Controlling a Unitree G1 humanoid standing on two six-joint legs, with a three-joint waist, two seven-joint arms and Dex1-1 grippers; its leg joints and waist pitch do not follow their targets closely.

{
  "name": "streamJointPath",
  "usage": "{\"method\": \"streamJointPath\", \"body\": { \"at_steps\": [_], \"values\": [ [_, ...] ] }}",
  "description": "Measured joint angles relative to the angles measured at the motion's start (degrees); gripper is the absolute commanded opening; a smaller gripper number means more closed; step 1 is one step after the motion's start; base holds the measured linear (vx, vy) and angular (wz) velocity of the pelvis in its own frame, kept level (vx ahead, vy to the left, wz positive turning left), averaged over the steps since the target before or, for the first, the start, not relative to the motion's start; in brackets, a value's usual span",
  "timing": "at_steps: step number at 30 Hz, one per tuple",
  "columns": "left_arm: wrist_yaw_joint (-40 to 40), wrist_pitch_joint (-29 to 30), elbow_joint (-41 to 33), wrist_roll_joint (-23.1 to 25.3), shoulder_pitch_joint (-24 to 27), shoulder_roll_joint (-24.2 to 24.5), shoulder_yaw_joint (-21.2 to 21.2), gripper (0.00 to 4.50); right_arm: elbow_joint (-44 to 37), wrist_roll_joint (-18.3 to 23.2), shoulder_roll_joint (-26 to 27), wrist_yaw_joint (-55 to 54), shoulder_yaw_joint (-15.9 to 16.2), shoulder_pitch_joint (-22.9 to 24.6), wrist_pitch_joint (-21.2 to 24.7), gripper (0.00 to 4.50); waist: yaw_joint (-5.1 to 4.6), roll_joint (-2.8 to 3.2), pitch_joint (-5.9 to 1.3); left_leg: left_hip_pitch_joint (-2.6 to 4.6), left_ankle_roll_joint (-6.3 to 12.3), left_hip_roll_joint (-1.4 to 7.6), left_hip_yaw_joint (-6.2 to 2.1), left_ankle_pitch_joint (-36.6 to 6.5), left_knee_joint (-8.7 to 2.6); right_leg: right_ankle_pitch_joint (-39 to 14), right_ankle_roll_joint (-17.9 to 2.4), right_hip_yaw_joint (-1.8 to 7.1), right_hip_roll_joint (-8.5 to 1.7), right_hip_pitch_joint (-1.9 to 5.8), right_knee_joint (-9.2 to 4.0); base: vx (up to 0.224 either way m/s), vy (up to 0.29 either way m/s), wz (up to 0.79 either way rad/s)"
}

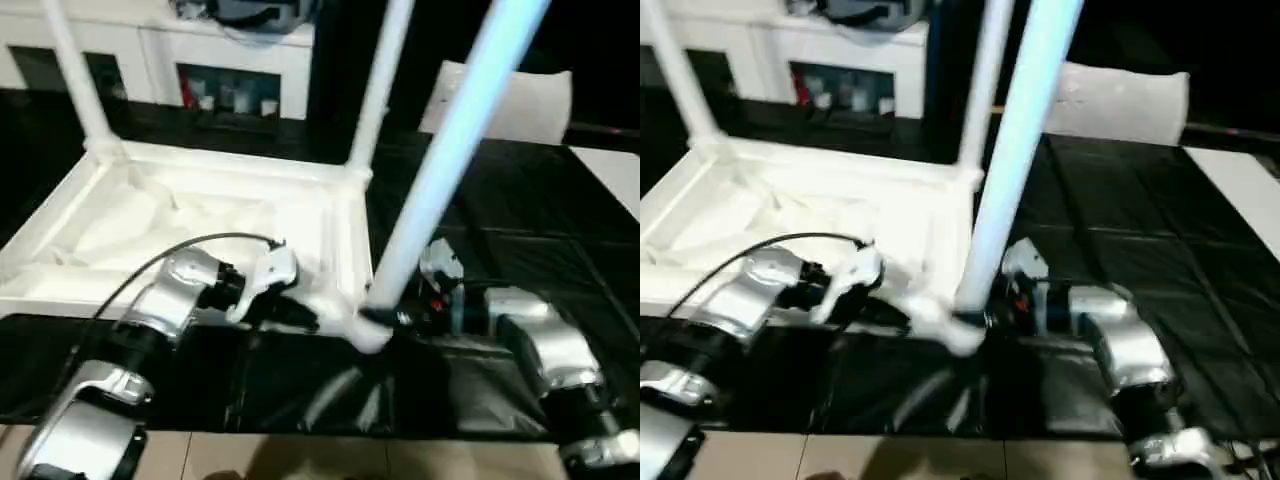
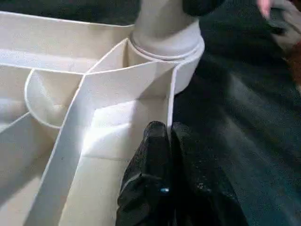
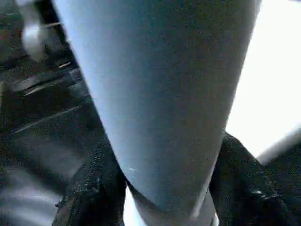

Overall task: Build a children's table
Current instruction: Rotate leg to tighten

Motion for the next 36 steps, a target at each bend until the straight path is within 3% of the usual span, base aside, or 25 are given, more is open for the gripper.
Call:
{"method": "streamJointPath", "body": {
  "at_steps": [3,8,11,15,17,18,23,24,27,30,34,36],
  "values": [
    [6.4,3.6,1.9,0.6,-1.2,-3.2,1.5,0.00,1.0,-2.0,4.8,-11.5,-2.9,-0.4,0.7,1.97,-1.13,0.43,-0.09,-0.09,0.02,-0.02,-0.07,0.0,-0.02,0.0,0.0,-0.11,0.01,0.04,-0.54,0.000,0.000,0.00],
    [18.4,6.6,6.6,1.4,-4.1,-8.8,3.8,0.00,6.6,-4.8,13.6,-32.3,-7.5,-5.8,2.3,1.94,-3.51,0.81,-0.04,-0.20,0.05,-0.07,-0.27,0.0,0.07,0.0,0.0,-0.55,-0.10,0.18,-1.30,0.000,0.000,0.00],
    [22.8,7.3,7.6,1.4,-5.2,-10.8,4.5,0.00,9.0,-5.5,16.0,-40.0,-8.8,-8.6,2.4,1.94,-3.99,1.37,0.28,-0.52,0.06,-0.05,-0.46,0.0,-0.03,0.0,0.0,-2.03,-0.79,0.33,-2.19,0.000,0.000,0.00],
    [25.9,7.3,8.1,1.8,-5.8,-11.8,5.0,0.00,11.4,-7.3,19.4,-47.0,-10.7,-11.3,1.9,1.94,-4.39,1.59,0.34,-0.76,0.12,-0.10,-0.37,0.0,-0.07,0.0,0.0,-1.98,-0.87,0.29,-2.55,0.000,0.000,0.00],
    [26.1,7.2,8.1,2.1,-6.0,-11.9,5.0,0.00,11.6,-7.6,20.2,-48.4,-11.1,-11.6,1.3,1.94,-4.33,1.57,0.34,-0.91,0.23,-0.12,-0.29,0.0,-0.08,0.1,-0.1,-1.85,-0.86,0.16,-2.49,0.000,0.000,0.00],
    [26.1,7.0,8.1,2.1,-6.2,-11.9,5.0,0.00,11.6,-7.9,20.3,-48.7,-11.1,-11.6,0.7,2.50,-4.17,1.57,0.34,-0.94,0.49,-0.13,-0.16,0.2,-0.08,0.4,-0.7,-1.77,-0.86,0.08,-2.41,0.000,0.000,0.00],
    [26.4,4.9,8.1,3.2,-6.2,-11.8,5.0,0.00,11.0,-7.9,20.9,-48.8,-11.1,-11.3,-0.5,2.85,-3.46,1.53,0.35,-0.77,0.63,-0.16,0.06,0.3,-0.07,1.2,-0.7,-1.48,-0.92,-0.19,-1.57,0.000,0.000,0.00],
    [26.3,4.1,8.1,3.3,-6.1,-11.5,4.9,0.00,10.1,-7.8,20.9,-48.2,-11.0,-10.5,-0.7,3.10,-3.28,1.50,0.37,-0.67,0.60,-0.13,0.06,0.3,-0.25,1.3,-0.5,-1.49,-0.91,-0.23,-1.46,0.000,0.000,0.00],
    [25.2,1.5,8.1,3.6,-5.7,-10.5,4.4,0.00,7.0,-7.7,19.7,-45.0,-8.9,-7.4,-1.8,3.21,-2.82,1.49,0.37,-0.58,0.57,-0.07,0.05,0.3,-0.63,1.3,-0.3,-1.53,-0.84,-0.33,-1.27,0.000,0.000,0.00],
    [23.0,-1.3,7.5,3.6,-4.9,-9.8,3.9,0.00,3.3,-7.6,16.8,-40.5,-6.9,-3.6,-3.4,3.59,-2.05,1.49,0.37,-0.54,0.57,-0.03,0.05,0.3,-0.72,0.9,0.0,-1.52,-0.83,-0.65,-0.67,0.000,0.000,0.00],
    [21.5,-3.0,6.5,3.6,-4.2,-9.2,3.9,0.00,-2.3,-5.8,14.5,-35.1,-6.6,0.8,-3.6,3.91,-1.49,1.52,0.38,-0.65,0.34,0.00,0.05,0.5,-0.94,0.9,0.0,-1.52,-0.79,-0.91,-0.62,0.000,0.000,0.00],
    [21.6,-3.7,6.4,3.3,-3.8,-9.1,4.4,0.44,-3.9,-5.0,13.9,-33.6,-6.4,1.7,-3.5,4.04,-1.40,1.47,0.40,-0.67,0.29,0.00,0.05,0.5,-0.89,0.9,0.0,-1.52,-0.79,-0.91,-0.63,0.000,0.000,0.00]
  ]
}}
